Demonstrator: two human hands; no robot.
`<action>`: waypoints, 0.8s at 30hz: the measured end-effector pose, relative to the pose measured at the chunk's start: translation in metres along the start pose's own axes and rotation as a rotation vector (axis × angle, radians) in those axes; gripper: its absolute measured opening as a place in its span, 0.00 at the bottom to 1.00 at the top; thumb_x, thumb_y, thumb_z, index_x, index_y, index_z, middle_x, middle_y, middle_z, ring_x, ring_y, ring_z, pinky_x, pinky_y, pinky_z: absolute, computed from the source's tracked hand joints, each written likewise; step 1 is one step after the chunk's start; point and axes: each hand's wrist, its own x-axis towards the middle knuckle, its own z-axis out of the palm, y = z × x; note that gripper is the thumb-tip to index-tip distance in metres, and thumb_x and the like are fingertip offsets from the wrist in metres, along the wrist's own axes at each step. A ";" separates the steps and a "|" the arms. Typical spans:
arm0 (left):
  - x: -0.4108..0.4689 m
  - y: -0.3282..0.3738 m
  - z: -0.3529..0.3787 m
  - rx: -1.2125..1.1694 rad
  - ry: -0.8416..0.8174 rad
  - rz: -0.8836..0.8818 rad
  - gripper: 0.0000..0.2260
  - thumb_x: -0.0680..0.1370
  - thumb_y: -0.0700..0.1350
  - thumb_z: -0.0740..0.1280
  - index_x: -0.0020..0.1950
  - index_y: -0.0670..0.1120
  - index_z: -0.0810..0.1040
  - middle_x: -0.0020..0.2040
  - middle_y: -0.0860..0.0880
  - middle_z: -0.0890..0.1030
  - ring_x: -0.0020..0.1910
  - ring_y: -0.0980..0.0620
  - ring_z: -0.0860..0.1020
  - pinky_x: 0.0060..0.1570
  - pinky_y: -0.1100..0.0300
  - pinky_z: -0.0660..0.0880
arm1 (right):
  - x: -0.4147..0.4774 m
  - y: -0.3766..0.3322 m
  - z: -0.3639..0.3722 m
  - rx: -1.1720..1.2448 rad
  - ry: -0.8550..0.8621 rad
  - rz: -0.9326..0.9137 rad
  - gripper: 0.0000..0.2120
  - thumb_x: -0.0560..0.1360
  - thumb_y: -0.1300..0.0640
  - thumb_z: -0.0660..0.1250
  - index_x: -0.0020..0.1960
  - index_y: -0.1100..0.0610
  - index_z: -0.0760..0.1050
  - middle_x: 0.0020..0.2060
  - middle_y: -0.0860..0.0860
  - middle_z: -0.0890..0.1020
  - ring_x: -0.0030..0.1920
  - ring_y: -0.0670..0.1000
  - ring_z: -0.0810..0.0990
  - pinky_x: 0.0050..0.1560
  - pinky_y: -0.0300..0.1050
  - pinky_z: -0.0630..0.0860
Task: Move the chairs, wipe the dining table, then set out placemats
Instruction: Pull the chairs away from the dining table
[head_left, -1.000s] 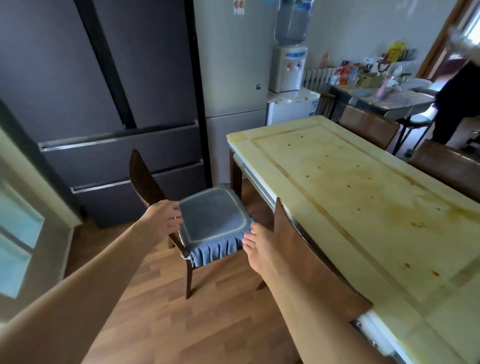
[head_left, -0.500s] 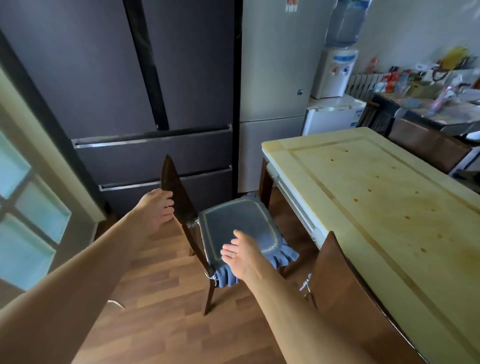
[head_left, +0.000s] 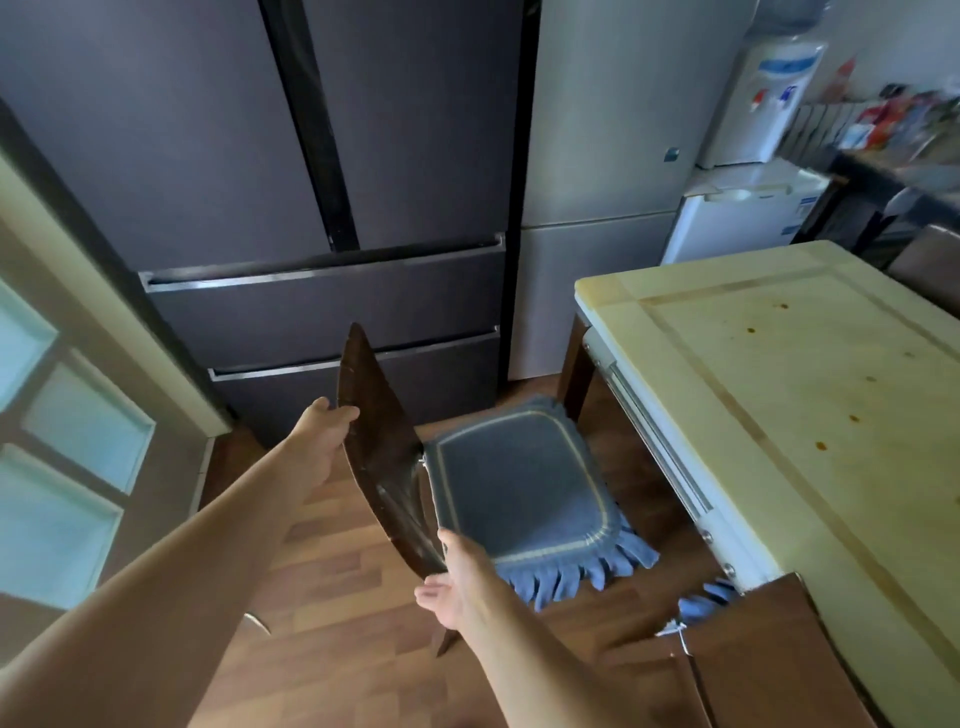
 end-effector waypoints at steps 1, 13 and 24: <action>0.010 0.003 -0.001 0.007 0.010 -0.003 0.28 0.80 0.41 0.61 0.77 0.43 0.53 0.72 0.44 0.66 0.68 0.44 0.69 0.64 0.52 0.68 | 0.005 -0.002 0.008 0.009 0.008 0.028 0.29 0.77 0.47 0.63 0.72 0.62 0.61 0.68 0.64 0.68 0.66 0.63 0.70 0.69 0.54 0.67; 0.099 -0.009 -0.015 -0.008 -0.195 -0.198 0.17 0.77 0.41 0.67 0.65 0.45 0.70 0.58 0.42 0.79 0.53 0.43 0.78 0.49 0.47 0.76 | 0.075 -0.002 0.059 0.391 0.067 0.156 0.14 0.75 0.63 0.66 0.59 0.67 0.74 0.46 0.62 0.78 0.57 0.66 0.77 0.28 0.59 0.79; 0.112 -0.017 0.000 0.110 -0.203 -0.122 0.17 0.74 0.31 0.65 0.57 0.49 0.72 0.46 0.43 0.78 0.41 0.45 0.78 0.33 0.53 0.76 | 0.094 -0.002 0.063 0.827 -0.010 0.181 0.05 0.73 0.73 0.59 0.43 0.68 0.73 0.32 0.61 0.79 0.36 0.60 0.75 0.18 0.59 0.73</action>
